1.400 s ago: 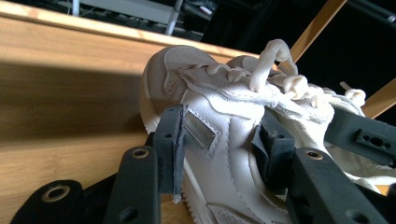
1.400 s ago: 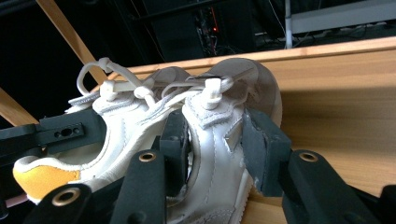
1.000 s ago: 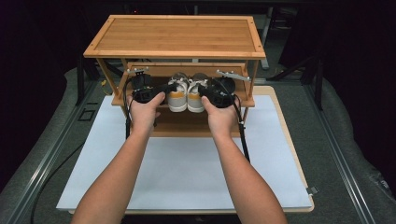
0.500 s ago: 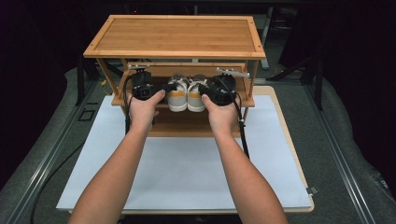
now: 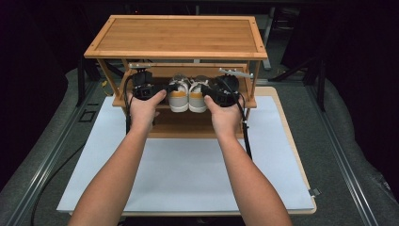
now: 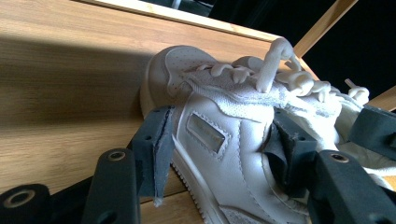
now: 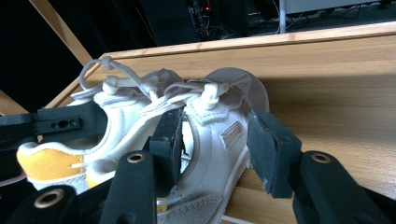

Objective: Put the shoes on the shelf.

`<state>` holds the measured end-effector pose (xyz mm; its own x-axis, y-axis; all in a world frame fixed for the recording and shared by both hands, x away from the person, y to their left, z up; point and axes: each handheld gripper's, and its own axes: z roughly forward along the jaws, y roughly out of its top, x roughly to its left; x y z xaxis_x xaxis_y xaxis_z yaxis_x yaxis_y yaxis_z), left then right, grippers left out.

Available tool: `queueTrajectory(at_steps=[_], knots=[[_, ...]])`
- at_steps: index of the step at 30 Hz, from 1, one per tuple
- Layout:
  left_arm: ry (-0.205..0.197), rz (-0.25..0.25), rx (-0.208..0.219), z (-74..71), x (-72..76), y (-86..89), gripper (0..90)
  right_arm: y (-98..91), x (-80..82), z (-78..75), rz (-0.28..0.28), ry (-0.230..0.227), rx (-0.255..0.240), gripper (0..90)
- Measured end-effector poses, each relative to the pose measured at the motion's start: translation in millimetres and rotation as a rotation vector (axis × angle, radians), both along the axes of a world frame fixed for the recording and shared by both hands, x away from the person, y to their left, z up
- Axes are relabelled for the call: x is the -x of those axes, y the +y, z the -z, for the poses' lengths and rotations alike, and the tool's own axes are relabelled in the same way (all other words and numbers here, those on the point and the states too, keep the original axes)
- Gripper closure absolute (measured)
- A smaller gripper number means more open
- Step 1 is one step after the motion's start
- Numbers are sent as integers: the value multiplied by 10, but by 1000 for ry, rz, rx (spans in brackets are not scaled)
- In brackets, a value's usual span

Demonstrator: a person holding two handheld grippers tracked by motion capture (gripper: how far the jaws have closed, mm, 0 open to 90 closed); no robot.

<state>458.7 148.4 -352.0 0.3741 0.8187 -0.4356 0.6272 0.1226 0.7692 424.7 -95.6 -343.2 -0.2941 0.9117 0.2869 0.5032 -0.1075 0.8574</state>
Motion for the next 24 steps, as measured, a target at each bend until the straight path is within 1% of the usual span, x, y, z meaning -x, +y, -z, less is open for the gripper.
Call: queueTrajectory(at_steps=[1,2,3,4,6,8,9,11,14,16,17,19,21,22,23,24], knots=[[-4,10,21,2,-7,5,458,4,0,2,0,-13,-5,557],[3,17,60,-4,-11,6,421,8,2,1,3,-16,-3,557],[11,15,65,-14,-15,3,416,14,5,1,4,-14,-2,559],[1,28,45,-22,-20,13,428,14,11,-2,6,-14,4,560],[-4,27,29,-37,-13,19,431,10,14,-6,1,-7,4,561],[-3,26,28,-39,-6,27,431,10,15,-6,2,-17,3,560],[-1,13,41,-45,7,17,431,6,19,-8,2,-17,2,560],[-13,18,22,-53,23,23,431,2,28,-15,2,-20,6,560],[-28,16,14,-71,50,30,433,-7,45,-29,1,-23,1,560],[-44,21,2,-94,77,50,441,-16,56,-40,0,-31,-6,560],[-53,15,5,-107,95,58,449,-23,61,-44,-1,-35,-5,559],[-73,14,-6,-122,129,91,454,-40,71,-53,-5,-28,1,555],[-81,9,-14,-131,155,112,462,-64,86,-62,-9,-20,4,554],[-88,7,-16,-137,173,130,471,-75,92,-64,-5,-28,-1,554],[-93,6,-1,-143,192,147,480,-89,101,-71,-5,-31,-1,555],[-102,0,-1,-149,205,168,492,-102,108,-76,-1,-39,-1,555]])
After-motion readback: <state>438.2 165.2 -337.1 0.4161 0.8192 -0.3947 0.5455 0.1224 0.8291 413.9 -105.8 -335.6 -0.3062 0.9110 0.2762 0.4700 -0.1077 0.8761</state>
